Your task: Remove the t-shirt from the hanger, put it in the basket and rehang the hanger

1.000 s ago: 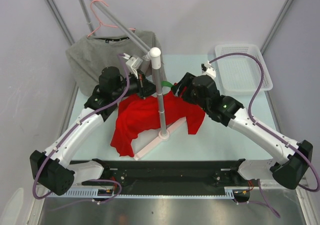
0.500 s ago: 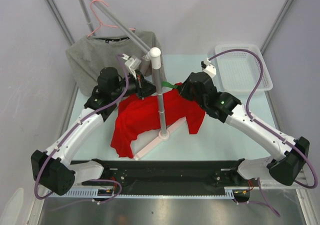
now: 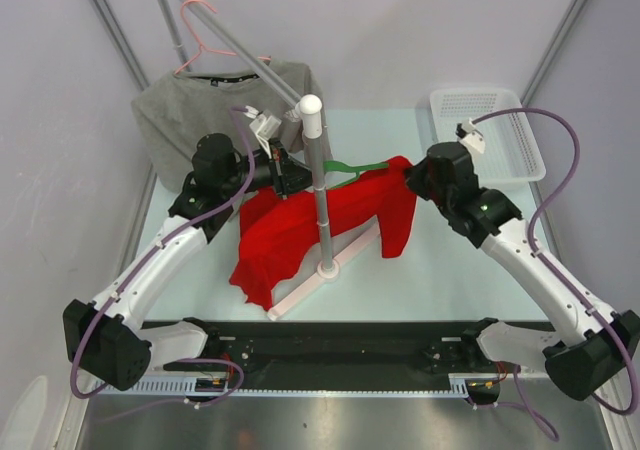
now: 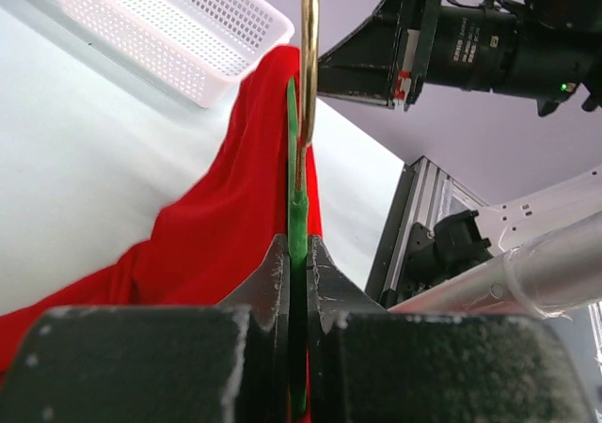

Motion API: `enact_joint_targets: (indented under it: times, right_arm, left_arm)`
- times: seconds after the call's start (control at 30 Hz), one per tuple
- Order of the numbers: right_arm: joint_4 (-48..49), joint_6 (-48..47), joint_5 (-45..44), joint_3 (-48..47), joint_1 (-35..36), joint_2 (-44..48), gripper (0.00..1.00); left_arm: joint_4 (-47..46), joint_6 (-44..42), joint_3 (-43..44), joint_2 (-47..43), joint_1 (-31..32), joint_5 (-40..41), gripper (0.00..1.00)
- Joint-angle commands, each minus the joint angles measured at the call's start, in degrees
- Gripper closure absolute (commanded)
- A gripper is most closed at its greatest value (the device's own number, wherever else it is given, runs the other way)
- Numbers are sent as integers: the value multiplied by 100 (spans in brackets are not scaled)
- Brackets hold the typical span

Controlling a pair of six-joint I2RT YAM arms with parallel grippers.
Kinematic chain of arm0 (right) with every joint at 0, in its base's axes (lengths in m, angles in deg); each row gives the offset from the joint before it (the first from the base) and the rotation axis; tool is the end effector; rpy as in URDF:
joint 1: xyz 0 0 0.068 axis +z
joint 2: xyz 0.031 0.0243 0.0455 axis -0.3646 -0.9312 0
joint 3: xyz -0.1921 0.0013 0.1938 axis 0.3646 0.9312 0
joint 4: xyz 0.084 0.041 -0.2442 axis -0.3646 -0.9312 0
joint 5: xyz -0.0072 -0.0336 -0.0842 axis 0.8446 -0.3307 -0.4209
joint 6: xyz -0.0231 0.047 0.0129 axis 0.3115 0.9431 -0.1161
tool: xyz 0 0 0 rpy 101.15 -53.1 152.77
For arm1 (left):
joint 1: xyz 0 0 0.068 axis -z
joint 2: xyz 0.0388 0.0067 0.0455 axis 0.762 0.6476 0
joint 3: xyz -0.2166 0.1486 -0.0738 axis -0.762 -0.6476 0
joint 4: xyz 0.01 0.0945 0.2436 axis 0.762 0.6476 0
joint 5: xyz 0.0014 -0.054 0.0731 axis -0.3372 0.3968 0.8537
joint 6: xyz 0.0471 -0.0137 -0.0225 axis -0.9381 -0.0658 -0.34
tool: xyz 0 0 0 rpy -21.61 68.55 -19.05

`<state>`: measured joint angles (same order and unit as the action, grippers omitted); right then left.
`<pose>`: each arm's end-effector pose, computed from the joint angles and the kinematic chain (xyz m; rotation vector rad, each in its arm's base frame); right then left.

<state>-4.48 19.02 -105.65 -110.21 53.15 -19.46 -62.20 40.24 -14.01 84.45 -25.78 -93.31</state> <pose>0.2221 0.1211 0.3712 0.5252 1.9896 0.4540 0.2386 -0.1326 0.3792 0.6267 1.6777 -1.2433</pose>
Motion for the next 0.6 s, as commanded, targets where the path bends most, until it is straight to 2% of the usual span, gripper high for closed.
enact_joint_targets:
  times: [0.0,0.17,0.23,0.3,0.33,0.37,0.43,0.47,0.53,0.57]
  right_arm:
    - [-290,-467,-574,281,-785,312,100]
    - [-333,-617,-206,457,-1287,541,100]
    - [-220,-879,101,448,-1261,638,100]
    - [297,-1257,1311,501,-1086,708,99]
    - [473,-1346,1716,501,-972,700,94]
    - [701,-1538,2582,484,-884,691,77]
    - [791,-1794,3194,396,-690,682,63]
    - [739,-2021,3293,396,-664,717,51]
    - [669,-2207,3067,526,-812,927,34]
    - [590,-2313,2935,597,-961,1024,32]
  left_arm:
    - [-378,172,64,-196,-65,-462,100]
    - [-361,163,55,-187,-74,-427,100]
    - [-360,172,64,-169,-74,-418,100]
    - [-360,189,64,-143,-74,-418,100]
    - [-360,207,64,-126,-74,-426,100]
    - [-369,216,64,-99,-74,-435,100]
    - [-343,268,73,-73,-92,-409,100]
    - [-334,295,73,-55,-100,-392,100]
    - [-299,330,90,-29,-118,-374,100]
    - [-264,330,117,-20,-127,-382,100]
